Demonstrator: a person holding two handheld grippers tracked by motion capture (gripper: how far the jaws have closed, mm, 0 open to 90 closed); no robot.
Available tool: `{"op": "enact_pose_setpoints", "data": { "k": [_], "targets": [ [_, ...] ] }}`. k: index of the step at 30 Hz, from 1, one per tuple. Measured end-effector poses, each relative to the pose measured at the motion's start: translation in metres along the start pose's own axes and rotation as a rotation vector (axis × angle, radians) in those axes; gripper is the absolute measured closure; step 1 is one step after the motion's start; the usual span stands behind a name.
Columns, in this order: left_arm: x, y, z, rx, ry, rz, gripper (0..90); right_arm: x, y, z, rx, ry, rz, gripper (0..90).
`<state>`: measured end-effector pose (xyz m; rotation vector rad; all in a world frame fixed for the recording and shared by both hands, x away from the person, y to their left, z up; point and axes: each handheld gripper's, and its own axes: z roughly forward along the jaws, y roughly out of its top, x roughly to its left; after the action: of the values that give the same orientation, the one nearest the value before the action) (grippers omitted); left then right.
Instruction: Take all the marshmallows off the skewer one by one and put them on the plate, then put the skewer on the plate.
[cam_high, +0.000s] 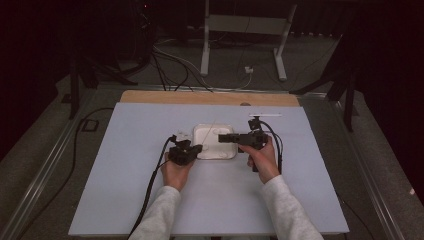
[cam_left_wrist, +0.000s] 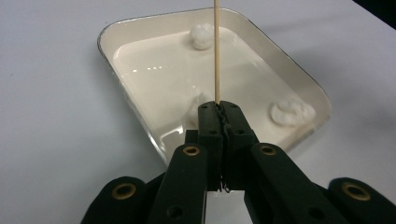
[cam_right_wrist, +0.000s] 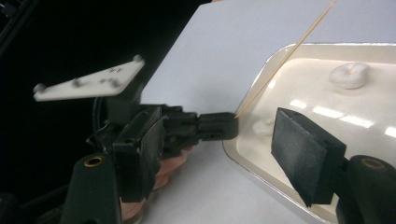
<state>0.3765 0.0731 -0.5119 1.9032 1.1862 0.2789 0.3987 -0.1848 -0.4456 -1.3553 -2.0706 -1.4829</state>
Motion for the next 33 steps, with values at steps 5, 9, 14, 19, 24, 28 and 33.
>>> {"op": "enact_pose_setpoints", "data": {
  "k": [5,9,14,19,24,28,33],
  "targets": [
    [0.001,0.001,0.008,0.011,0.012,-0.026,70.6,0.004,-0.005,-0.012,-0.004,-0.034,-0.041,32.2],
    [0.001,0.004,0.0,-0.028,-0.012,-0.034,47.4,0.006,-0.009,-0.024,-0.027,-0.049,-0.055,31.1],
    [0.005,0.008,-0.018,-0.084,-0.028,-0.047,27.0,0.004,-0.015,-0.038,-0.063,-0.066,-0.062,30.6],
    [0.009,0.003,-0.053,-0.147,-0.044,-0.015,17.9,-0.001,-0.021,-0.049,-0.097,-0.072,-0.056,29.7],
    [0.015,-0.004,-0.088,-0.222,-0.039,0.025,11.7,-0.006,-0.027,-0.057,-0.106,-0.089,-0.052,28.5],
    [0.02,-0.015,-0.117,-0.286,-0.039,0.059,5.4,-0.007,-0.036,-0.068,-0.131,-0.11,-0.071,27.9],
    [0.027,-0.026,-0.144,-0.341,-0.012,0.091,2.7,-0.009,-0.051,-0.084,-0.186,-0.166,-0.134,22.8]
  ]
}}
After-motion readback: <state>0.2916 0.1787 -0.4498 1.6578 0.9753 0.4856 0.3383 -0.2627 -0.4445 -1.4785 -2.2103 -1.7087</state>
